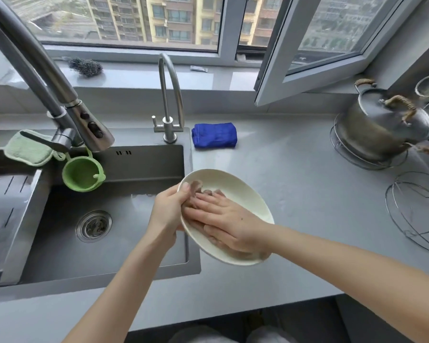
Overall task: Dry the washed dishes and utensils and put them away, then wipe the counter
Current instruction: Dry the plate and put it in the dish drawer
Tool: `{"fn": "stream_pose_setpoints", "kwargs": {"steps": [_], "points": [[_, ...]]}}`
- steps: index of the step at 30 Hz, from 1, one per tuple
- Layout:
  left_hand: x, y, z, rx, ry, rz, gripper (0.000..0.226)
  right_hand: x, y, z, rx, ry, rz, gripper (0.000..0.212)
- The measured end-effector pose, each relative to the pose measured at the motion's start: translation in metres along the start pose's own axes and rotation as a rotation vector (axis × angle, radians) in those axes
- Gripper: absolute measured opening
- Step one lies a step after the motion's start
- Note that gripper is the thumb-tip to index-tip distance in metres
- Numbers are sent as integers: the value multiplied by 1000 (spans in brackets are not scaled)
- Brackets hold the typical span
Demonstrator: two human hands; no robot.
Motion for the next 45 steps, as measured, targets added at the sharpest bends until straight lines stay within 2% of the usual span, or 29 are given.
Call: {"fn": "stream_pose_setpoints", "kwargs": {"steps": [2,5,7,9,10,13,16,18,20,23,26,28,30,32,33,35,37,40,42,45], "points": [[6,2,0,11,-20,18,24,36,-4,-9,39,76,134,51],[17,5,-10,159,-16,28,22,82,5,-14,105,176,433,59],[25,5,-17,248,-17,71,18,95,26,-12,171,60,635,56],[27,5,-20,298,-5,104,18,103,51,-1,260,-223,818,53],[27,5,-20,319,7,117,19,107,64,9,347,-458,917,57],[24,6,-19,388,73,161,23,102,84,41,754,-1277,1054,50],[7,11,-15,499,135,159,28,94,82,50,970,-1583,1112,35],[-17,18,-10,557,233,114,28,97,80,46,1039,-1671,1121,34],[-43,27,1,547,325,32,30,102,83,39,1011,-1671,1130,39],[-59,27,12,317,346,-82,34,106,94,28,882,-1578,1167,38],[-40,3,-7,36,43,-104,28,110,103,5,758,-1476,1135,37],[-19,-17,-12,-160,-155,-98,27,109,99,-16,621,-1396,1033,41],[-6,-29,-1,-331,-298,-174,27,101,86,-36,444,-1311,906,40],[-1,-30,16,-427,-390,-268,25,89,69,-54,267,-1207,785,38],[1,-32,20,-416,-411,-281,29,87,61,-61,212,-1147,742,38],[13,-39,21,-293,-429,-190,37,92,51,-73,194,-1077,704,38],[25,-41,21,-169,-391,-83,39,104,49,-80,206,-1105,677,37],[25,-37,17,-45,-287,-68,34,116,59,-71,196,-1243,649,35],[22,-35,3,106,-221,-103,32,120,64,-57,307,-1385,651,34],[15,-30,-11,289,-68,-123,32,133,71,-34,644,-1621,679,36]]}}
Point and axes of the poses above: each hand's wrist, its own y-axis away from the middle knuckle, its own z-axis out of the palm, x = y × z, the point moved 9 cm from there along -y, towards the middle knuckle, and after that the axes turned 7 degrees about -x, right-handed, at the moved point
